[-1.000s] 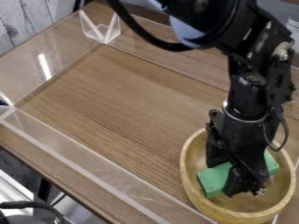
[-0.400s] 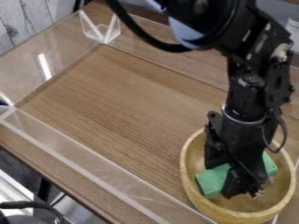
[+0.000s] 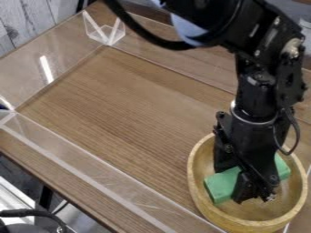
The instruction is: Remove the green block from inside the brown bowl and put it on the table
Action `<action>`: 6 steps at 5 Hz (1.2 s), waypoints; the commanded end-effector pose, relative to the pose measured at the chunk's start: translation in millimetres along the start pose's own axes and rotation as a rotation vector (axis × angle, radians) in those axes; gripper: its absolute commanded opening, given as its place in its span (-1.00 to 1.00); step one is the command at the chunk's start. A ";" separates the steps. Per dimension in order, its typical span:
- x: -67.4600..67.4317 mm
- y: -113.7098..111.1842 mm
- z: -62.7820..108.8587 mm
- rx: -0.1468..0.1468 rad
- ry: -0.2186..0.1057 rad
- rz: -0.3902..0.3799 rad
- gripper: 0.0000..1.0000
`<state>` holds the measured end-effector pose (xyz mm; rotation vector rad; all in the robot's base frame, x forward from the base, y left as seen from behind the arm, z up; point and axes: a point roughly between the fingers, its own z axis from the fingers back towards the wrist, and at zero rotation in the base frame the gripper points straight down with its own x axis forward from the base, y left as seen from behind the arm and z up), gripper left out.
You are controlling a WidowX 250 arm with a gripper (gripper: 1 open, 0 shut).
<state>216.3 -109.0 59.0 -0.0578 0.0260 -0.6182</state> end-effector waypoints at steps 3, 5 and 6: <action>4.7 3.7 21.6 0.018 -0.073 0.017 -1.00; 2.8 7.5 29.7 0.024 -0.088 0.033 -1.00; -0.1 12.4 38.2 0.034 -0.099 0.053 -1.00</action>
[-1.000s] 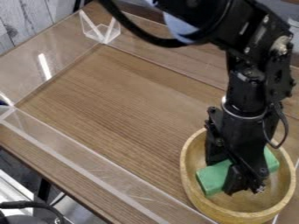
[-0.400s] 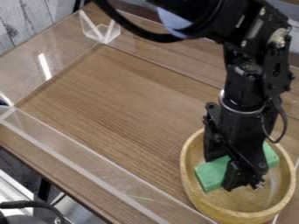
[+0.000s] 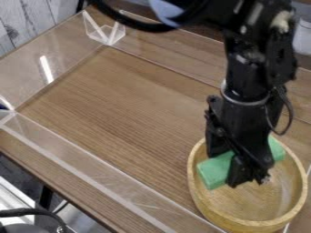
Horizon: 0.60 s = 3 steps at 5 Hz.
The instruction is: Remove the green block from inside the brown bowl and put it on the table
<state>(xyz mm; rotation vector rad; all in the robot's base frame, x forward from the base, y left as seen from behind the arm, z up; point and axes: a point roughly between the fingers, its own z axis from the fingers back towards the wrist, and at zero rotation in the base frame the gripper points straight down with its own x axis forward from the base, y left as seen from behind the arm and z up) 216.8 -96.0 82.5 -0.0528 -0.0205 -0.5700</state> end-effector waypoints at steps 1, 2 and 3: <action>12.4 2.5 8.5 0.016 -0.055 0.006 -1.00; 11.9 5.6 10.8 0.017 -0.057 0.017 -1.00; 11.5 8.8 13.3 0.018 -0.059 0.027 -1.00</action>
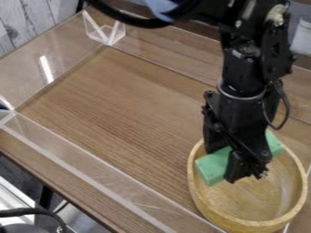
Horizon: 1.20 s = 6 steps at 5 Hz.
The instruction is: Remove the green block from inside the brown bowl and put it on the table
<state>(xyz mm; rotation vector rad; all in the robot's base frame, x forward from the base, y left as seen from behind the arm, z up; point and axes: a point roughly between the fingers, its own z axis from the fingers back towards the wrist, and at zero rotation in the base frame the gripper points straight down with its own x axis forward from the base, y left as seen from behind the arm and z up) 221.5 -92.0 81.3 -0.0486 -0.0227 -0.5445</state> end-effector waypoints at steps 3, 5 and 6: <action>11.9 11.8 17.5 0.014 -0.063 0.035 -1.00; 12.7 16.8 19.2 0.016 -0.064 0.059 -1.00; 13.0 19.3 19.6 0.017 -0.064 0.075 -1.00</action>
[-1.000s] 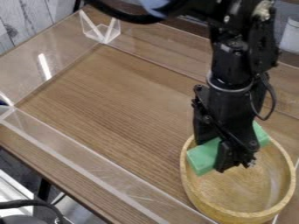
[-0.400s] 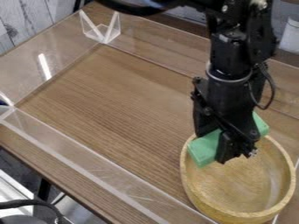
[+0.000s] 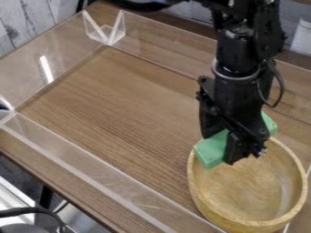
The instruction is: Remove the green block from inside the brown bowl and put it on the table
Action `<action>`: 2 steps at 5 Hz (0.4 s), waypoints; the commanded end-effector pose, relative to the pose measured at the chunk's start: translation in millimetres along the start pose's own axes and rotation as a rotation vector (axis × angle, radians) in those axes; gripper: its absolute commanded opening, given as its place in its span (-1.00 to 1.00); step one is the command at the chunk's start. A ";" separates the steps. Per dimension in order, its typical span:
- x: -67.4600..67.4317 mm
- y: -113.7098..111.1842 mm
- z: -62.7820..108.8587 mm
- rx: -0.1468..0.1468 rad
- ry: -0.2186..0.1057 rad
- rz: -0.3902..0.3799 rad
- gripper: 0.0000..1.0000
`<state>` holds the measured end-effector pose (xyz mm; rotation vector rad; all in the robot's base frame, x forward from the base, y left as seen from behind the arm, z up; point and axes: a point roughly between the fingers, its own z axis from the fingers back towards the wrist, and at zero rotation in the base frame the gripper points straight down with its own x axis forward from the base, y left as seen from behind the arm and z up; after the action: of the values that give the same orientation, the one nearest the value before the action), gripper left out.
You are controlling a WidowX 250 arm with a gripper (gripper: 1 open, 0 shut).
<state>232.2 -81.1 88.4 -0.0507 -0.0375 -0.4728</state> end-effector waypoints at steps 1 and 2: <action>10.2 6.2 11.5 0.014 -0.047 0.018 -1.00; 8.7 12.3 14.2 0.018 -0.047 0.034 -1.00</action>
<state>235.5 -72.2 88.9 -0.0445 -0.0307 -0.4378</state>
